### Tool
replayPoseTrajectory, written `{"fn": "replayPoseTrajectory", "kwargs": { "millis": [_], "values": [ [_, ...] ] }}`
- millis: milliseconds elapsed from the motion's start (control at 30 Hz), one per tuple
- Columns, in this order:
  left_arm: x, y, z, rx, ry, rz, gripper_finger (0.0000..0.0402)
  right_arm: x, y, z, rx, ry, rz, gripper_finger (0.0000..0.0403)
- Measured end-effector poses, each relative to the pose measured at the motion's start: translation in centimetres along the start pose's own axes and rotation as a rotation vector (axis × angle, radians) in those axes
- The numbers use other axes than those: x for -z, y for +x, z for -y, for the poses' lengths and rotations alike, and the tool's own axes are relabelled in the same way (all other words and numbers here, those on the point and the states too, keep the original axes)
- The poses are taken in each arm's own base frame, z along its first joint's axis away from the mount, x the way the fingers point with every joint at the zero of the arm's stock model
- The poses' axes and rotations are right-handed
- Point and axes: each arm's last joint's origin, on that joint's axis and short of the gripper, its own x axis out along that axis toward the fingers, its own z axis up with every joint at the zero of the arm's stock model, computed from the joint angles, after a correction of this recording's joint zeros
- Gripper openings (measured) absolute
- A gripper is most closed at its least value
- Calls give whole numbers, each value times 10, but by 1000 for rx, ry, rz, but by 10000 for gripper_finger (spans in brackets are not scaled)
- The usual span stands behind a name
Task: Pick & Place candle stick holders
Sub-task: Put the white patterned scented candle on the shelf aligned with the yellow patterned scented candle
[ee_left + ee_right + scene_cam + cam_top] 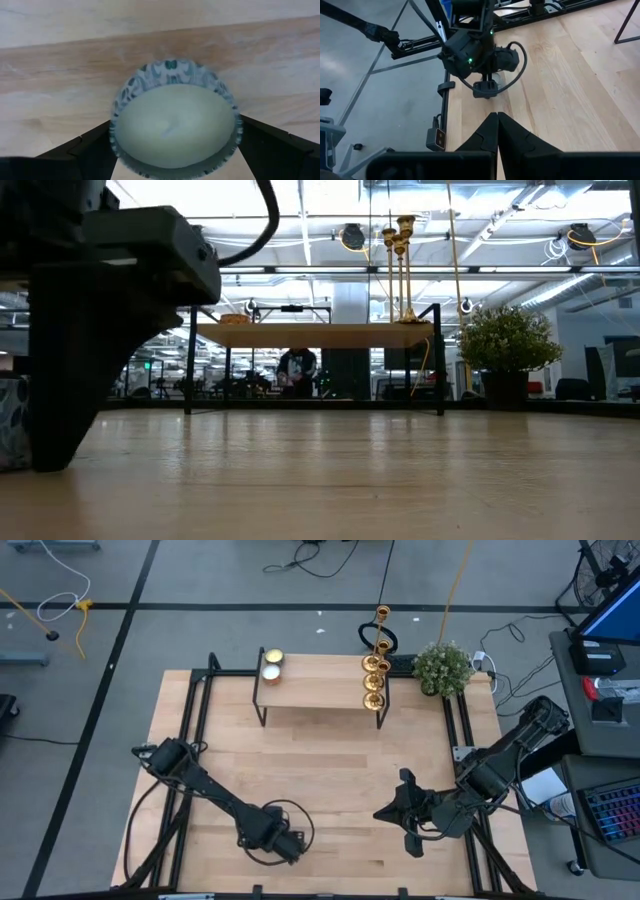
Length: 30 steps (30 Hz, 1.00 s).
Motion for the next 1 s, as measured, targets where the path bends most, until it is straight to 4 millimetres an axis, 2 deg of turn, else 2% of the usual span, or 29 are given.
{"fn": "replayPoseTrajectory", "kwargs": {
  "millis": [533, 633, 833, 1000],
  "values": [
    [-6, 5, 0, 6, -15, -37, 366, 0, 0, 0, -3, -1, 4, 0],
    [-7, 4, 1, 5, -3, -46, 351, 0, 0, 0, -4, -1, 4, 0],
    [-7, 1, -1, 11, 4, -37, 291, 0, 0, 0, -6, -5, 2, 0],
    [-8, -3, -1, 28, 3, -23, 286, 0, 0, 0, -6, -9, 2, 0]
  ]
}}
